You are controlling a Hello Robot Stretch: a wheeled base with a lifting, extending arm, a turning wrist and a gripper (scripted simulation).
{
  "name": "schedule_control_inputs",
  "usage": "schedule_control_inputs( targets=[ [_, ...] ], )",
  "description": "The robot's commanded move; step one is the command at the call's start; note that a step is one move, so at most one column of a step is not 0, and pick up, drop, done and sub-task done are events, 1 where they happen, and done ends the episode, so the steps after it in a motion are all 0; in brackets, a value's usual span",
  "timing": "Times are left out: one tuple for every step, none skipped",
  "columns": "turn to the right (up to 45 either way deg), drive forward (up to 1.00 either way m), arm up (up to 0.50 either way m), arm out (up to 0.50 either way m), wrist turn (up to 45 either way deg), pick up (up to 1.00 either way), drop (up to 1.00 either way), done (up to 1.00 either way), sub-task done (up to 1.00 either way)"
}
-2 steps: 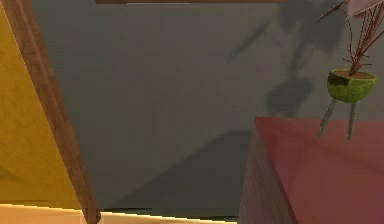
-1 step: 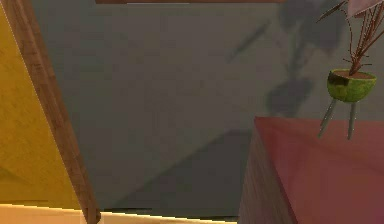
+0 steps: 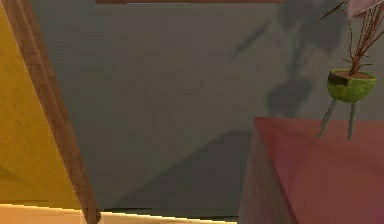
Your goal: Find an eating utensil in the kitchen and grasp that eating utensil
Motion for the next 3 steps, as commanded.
schedule_control_inputs(
  targets=[
    [0.0,0.00,0.00,0.00,0.0,1.00,0.00,0.00,0.00],
    [0.0,0.00,0.10,0.00,0.0,0.00,0.00,0.00,0.00],
    [0.0,0.00,0.00,0.00,0.0,0.00,0.00,1.00,0.00]
  ],
)
